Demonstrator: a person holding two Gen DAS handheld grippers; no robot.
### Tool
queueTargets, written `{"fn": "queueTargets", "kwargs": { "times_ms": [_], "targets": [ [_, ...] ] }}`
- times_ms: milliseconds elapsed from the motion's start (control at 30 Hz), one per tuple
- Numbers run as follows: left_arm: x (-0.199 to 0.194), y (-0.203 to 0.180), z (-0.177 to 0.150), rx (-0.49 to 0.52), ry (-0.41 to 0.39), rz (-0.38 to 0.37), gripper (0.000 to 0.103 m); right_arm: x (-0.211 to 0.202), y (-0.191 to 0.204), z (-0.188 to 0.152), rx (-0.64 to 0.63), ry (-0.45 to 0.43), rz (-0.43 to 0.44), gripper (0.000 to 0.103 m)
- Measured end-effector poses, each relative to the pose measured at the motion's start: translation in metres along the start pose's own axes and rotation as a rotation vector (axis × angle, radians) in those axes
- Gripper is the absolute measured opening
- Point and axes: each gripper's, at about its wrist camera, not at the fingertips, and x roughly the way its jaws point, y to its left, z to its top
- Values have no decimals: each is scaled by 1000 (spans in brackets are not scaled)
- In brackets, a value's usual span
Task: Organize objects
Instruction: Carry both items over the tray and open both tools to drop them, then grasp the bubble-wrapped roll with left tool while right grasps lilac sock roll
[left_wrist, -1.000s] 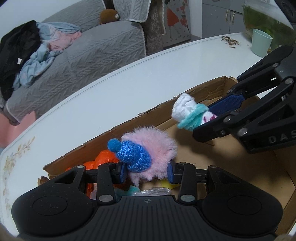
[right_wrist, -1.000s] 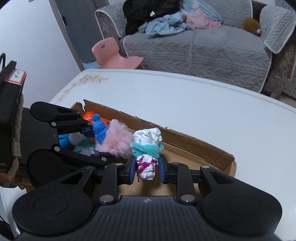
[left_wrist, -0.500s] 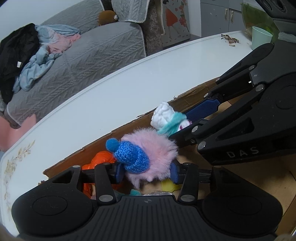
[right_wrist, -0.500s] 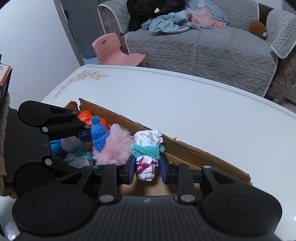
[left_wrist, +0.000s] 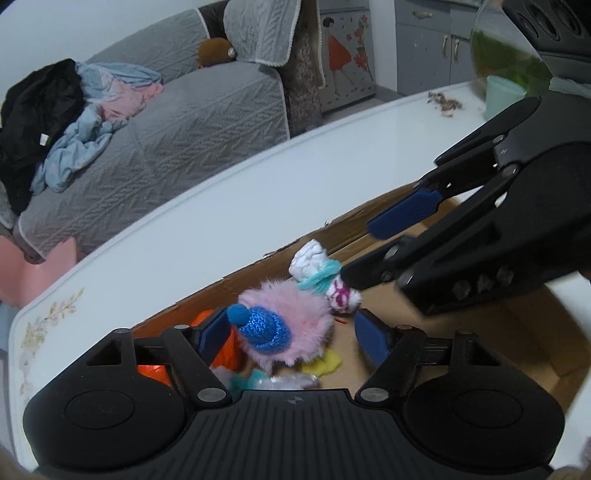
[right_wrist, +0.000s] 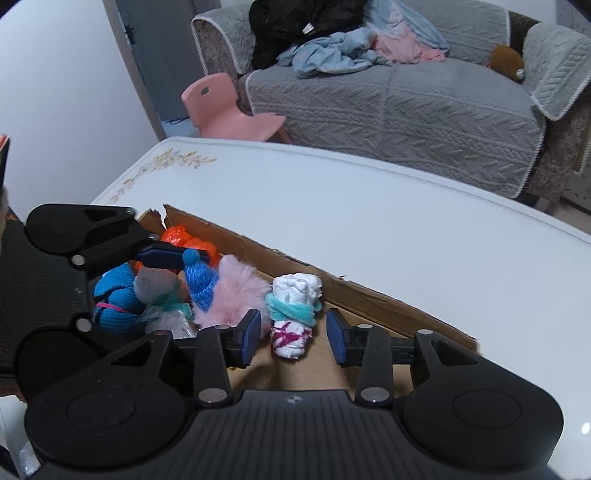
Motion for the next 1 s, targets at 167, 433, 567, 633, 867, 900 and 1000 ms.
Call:
{"fn": "queueTargets", "kwargs": {
  "times_ms": [167,433,567,633,867,900,1000],
  "targets": [
    [-56,2,-11,-40,-32,5,84,-49,5,-9,31,-40,-34,46],
    [-161,0,-61,-29,-6,12,95,-136,35,-57,90,-98,-77,65],
    [-190,-7,-106,54,56,-17,99,-157,54,-102,139,-61,-39,67],
    [-190,-16,-129,127,90,-35,99,-159,61,-128,156,-22,-43,67],
    [-169,-40,-178,323,176,-115,96,-142,75,-175,127,146,-91,59],
    [-164,-41,-179,343,185,-103,96,-138,77,-176,112,161,-107,59],
    [-160,-40,-187,342,199,-98,96,-127,79,-180,107,195,-114,59]
  ]
}}
